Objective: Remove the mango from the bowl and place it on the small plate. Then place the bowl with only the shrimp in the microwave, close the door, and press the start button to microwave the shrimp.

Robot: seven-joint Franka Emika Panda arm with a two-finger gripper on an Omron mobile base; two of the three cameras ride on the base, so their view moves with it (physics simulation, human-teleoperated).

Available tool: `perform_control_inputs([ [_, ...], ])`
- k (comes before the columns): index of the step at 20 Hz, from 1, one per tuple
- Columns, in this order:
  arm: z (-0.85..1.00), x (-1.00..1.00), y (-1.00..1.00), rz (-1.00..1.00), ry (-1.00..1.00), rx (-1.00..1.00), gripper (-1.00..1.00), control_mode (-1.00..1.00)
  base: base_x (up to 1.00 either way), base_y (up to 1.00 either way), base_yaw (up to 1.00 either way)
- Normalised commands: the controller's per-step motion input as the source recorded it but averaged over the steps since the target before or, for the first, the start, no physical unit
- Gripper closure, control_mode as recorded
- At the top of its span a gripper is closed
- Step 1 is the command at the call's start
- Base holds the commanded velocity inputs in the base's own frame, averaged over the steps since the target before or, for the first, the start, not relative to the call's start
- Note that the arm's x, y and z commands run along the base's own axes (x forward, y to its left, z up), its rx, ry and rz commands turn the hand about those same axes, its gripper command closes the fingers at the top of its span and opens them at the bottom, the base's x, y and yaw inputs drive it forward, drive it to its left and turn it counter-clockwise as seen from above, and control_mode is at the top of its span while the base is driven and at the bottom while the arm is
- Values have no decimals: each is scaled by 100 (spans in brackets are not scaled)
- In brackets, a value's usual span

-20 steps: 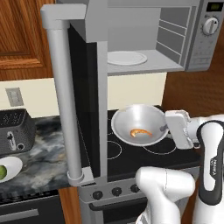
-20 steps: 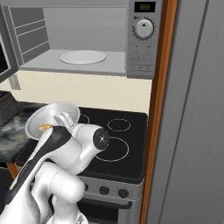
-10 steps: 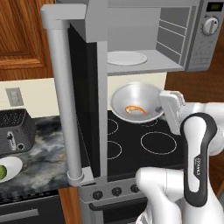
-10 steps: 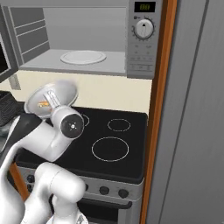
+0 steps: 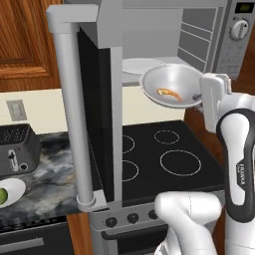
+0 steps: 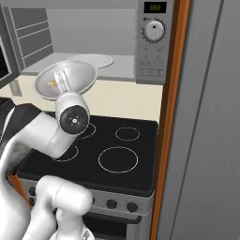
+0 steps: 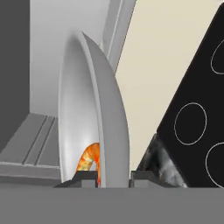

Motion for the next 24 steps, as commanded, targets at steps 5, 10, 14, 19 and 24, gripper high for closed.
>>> perform_control_inputs([
  [5,54,24,0,-13,-3,16,100,-100,0,0,0],
  [10,10,73,8,-14,5,11,100,-100,0,0,0],
  [14,0,94,1,-4,12,9,100,-100,0,0,0],
  [19,0,95,12,0,6,10,100,-100,0,0,0],
  [24,0,78,26,0,3,2,100,-100,0,0,0],
])
